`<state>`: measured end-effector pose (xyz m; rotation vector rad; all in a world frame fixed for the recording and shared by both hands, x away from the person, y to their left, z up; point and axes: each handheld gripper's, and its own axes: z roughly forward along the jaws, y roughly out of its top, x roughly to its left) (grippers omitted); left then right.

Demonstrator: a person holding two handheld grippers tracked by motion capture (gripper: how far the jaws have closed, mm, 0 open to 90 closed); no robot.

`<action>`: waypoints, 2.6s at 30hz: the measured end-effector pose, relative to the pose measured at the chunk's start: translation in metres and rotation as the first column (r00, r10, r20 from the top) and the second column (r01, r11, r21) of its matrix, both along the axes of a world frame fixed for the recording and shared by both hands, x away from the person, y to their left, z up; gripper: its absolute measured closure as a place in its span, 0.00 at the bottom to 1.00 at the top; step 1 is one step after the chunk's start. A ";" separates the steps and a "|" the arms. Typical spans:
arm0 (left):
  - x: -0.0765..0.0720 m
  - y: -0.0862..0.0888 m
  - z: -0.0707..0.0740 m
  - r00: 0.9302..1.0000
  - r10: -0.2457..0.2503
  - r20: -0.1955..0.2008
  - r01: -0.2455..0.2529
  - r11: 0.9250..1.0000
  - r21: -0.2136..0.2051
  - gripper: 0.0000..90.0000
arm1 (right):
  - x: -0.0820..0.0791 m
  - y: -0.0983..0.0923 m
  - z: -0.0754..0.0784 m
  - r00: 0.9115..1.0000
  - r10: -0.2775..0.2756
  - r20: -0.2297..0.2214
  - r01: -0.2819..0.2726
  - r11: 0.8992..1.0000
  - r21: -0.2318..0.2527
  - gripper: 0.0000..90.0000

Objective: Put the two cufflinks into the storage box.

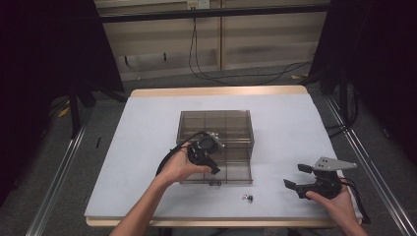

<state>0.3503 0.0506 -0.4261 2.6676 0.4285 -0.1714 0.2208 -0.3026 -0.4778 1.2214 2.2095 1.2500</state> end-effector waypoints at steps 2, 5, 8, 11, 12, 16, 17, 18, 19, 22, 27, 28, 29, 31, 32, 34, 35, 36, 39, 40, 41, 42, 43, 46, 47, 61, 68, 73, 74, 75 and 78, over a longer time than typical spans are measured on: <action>0.001 0.000 -0.001 1.000 -0.008 -0.011 0.008 1.000 0.012 0.82 | 0.000 0.000 0.000 1.000 0.002 -0.001 -0.002 1.000 -0.001 0.19; 0.002 -0.002 -0.003 1.000 0.020 -0.018 -0.020 1.000 0.011 0.82 | 0.000 0.000 0.000 1.000 0.001 -0.001 -0.001 1.000 0.001 0.19; 0.004 -0.003 -0.003 1.000 0.009 -0.018 -0.008 0.999 0.033 0.82 | 0.000 0.000 0.000 1.000 0.007 0.000 -0.007 1.000 0.000 0.19; 0.005 -0.004 -0.005 1.000 0.004 -0.019 -0.003 0.999 0.044 0.82 | 0.000 0.000 0.000 1.000 0.004 -0.002 -0.004 1.000 0.001 0.19; 0.005 -0.004 -0.007 1.000 0.017 -0.021 -0.016 0.999 0.051 0.82 | 0.000 0.000 0.000 1.000 0.007 0.000 -0.007 1.000 0.001 0.19; 0.005 -0.006 -0.009 1.000 0.012 -0.022 -0.011 0.998 0.058 0.82 | 0.000 0.000 -0.001 1.000 0.007 0.000 -0.007 1.000 0.000 0.19; 0.006 -0.006 -0.009 1.000 0.006 -0.021 -0.005 0.998 0.064 0.82 | 0.000 0.000 -0.001 1.000 0.008 -0.001 -0.008 1.000 0.001 0.19; 0.005 -0.006 -0.010 1.000 0.015 -0.027 -0.014 0.998 0.059 0.82 | 0.000 0.000 -0.001 1.000 0.007 -0.001 -0.007 1.000 0.002 0.19; 0.006 -0.006 -0.010 1.000 0.005 -0.027 -0.003 0.997 0.074 0.82 | 0.001 0.000 -0.001 1.000 0.011 -0.002 -0.011 1.000 0.002 0.19; 0.006 -0.006 -0.013 0.999 0.020 -0.045 -0.017 0.998 0.061 0.82 | 0.001 0.000 -0.001 1.000 0.013 -0.001 -0.013 1.000 -0.001 0.19; 0.005 -0.006 -0.015 0.999 0.015 -0.046 -0.012 0.998 0.066 0.82 | 0.001 0.000 -0.001 1.000 0.015 0.002 -0.015 1.000 -0.003 0.19; 0.005 -0.006 -0.016 0.999 0.016 -0.046 -0.013 0.998 0.065 0.82 | 0.001 0.000 -0.001 1.000 0.014 -0.002 -0.014 1.000 -0.002 0.19; 0.005 -0.006 -0.016 0.999 0.019 -0.047 -0.016 0.998 0.065 0.82 | 0.001 0.001 -0.001 1.000 0.011 -0.004 -0.011 1.000 0.000 0.19; 0.005 -0.006 -0.017 0.999 0.010 -0.050 -0.007 0.998 0.070 0.82 | 0.000 0.001 -0.001 1.000 0.010 -0.004 -0.010 1.000 0.000 0.19; 0.005 -0.006 -0.017 0.999 0.015 -0.052 -0.012 0.997 0.072 0.82 | 0.000 0.001 -0.001 1.000 0.011 -0.005 -0.011 1.000 0.000 0.19; 0.005 -0.006 -0.019 0.998 0.027 -0.055 -0.024 0.998 0.059 0.82 | 0.001 0.000 -0.001 1.000 0.014 -0.003 -0.014 1.000 -0.002 0.19; 0.006 -0.005 -0.018 0.999 -0.003 -0.049 0.007 0.997 0.081 0.82 | 0.001 0.000 -0.001 1.000 0.014 -0.003 -0.014 1.000 -0.002 0.19; 0.006 -0.005 -0.018 0.999 0.000 -0.047 0.004 0.997 0.082 0.82 | 0.000 0.000 -0.001 1.000 0.013 -0.004 -0.013 1.000 -0.002 0.19; 0.006 -0.005 -0.019 0.999 0.019 -0.051 -0.015 0.998 0.065 0.81 | 0.001 0.000 -0.001 1.000 0.013 -0.004 -0.013 1.000 -0.001 0.19; 0.006 -0.005 -0.019 0.999 0.019 -0.051 -0.015 0.998 0.065 0.81 | 0.001 0.000 -0.001 1.000 0.013 -0.004 -0.013 1.000 -0.001 0.19; 0.006 -0.005 -0.020 0.998 0.021 -0.053 -0.018 0.998 0.064 0.81 | 0.000 0.000 -0.001 1.000 0.013 -0.005 -0.013 1.000 -0.001 0.19; 0.006 -0.005 -0.020 0.999 0.017 -0.051 -0.014 0.998 0.064 0.81 | 0.000 0.000 -0.001 1.000 0.013 -0.005 -0.013 1.000 -0.001 0.19; 0.006 -0.005 -0.020 0.999 0.017 -0.052 -0.014 0.998 0.060 0.81 | 0.001 0.000 -0.001 1.000 0.014 -0.003 -0.014 1.000 -0.001 0.19; 0.005 -0.005 -0.020 0.998 0.015 -0.057 -0.012 0.998 0.065 0.80 | 0.000 0.001 -0.001 1.000 0.011 -0.006 -0.011 1.000 0.001 0.19; 0.005 -0.005 -0.020 0.999 0.010 -0.053 -0.006 0.998 0.066 0.78 | 0.000 0.000 -0.001 1.000 0.013 -0.005 -0.013 1.000 0.000 0.19; 0.001 0.004 -0.013 1.000 0.010 -0.021 -0.011 0.999 -0.039 0.62 | 0.001 0.001 -0.001 1.000 0.012 -0.007 -0.012 1.000 0.001 0.19; -0.005 0.014 -0.009 0.999 0.032 0.000 -0.031 0.993 -0.111 0.52 | 0.001 0.001 -0.001 1.000 0.015 -0.005 -0.015 1.000 0.001 0.19; -0.010 0.023 -0.006 0.995 0.098 0.002 -0.096 0.982 -0.165 0.42 | 0.001 0.001 -0.001 1.000 0.020 -0.005 -0.020 1.000 0.000 0.19; -0.008 0.026 -0.005 0.997 0.078 0.023 -0.074 0.986 -0.149 0.40 | 0.000 0.001 -0.001 1.000 0.023 -0.007 -0.023 1.000 0.000 0.19; -0.010 0.029 -0.004 0.996 0.089 0.027 -0.084 0.984 -0.154 0.39 | 0.000 0.001 -0.001 1.000 0.021 -0.010 -0.021 1.000 0.000 0.19; -0.010 0.038 -0.002 0.994 0.092 0.053 -0.083 0.984 -0.157 0.35 | 0.001 0.001 -0.001 1.000 0.023 -0.009 -0.023 1.000 -0.001 0.20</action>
